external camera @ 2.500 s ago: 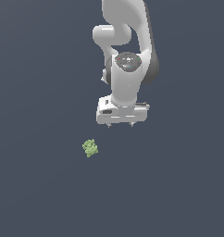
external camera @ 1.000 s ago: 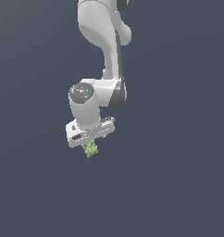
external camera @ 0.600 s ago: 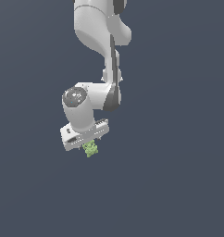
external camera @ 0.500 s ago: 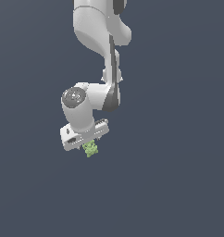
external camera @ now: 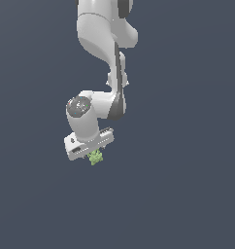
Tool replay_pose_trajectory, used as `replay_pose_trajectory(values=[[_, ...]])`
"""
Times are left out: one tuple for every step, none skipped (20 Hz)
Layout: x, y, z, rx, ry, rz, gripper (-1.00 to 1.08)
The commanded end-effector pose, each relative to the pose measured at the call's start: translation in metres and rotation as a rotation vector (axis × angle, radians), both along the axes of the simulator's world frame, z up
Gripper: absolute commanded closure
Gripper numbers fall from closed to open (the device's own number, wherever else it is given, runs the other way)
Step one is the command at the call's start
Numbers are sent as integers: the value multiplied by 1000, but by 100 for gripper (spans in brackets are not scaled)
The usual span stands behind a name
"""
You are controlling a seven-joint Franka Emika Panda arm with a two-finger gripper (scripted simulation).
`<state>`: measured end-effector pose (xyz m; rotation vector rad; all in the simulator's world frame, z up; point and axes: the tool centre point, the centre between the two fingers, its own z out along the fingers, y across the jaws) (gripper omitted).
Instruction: Pick up the object and move it to a goal position.
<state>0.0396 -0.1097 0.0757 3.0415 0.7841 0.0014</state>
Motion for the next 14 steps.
replay_pose_trajectory(values=[[-1, 0, -14, 0, 1, 1, -92], [-1, 0, -19, 0, 1, 1, -92], [-1, 0, -24, 0, 1, 2, -92], [-1, 0, -27, 0, 1, 2, -92], [-1, 0, -30, 0, 1, 2, -92], [-1, 0, -33, 0, 1, 3, -92], [-1, 0, -34, 0, 1, 3, -92], [0, 0, -35, 0, 1, 3, -92], [0, 0, -34, 0, 1, 3, -92], [0, 0, -34, 0, 1, 3, -92], [0, 0, -34, 0, 1, 3, 108], [0, 0, -34, 0, 1, 3, 108], [0, 0, -34, 0, 1, 3, 108], [0, 0, -34, 0, 1, 3, 108]])
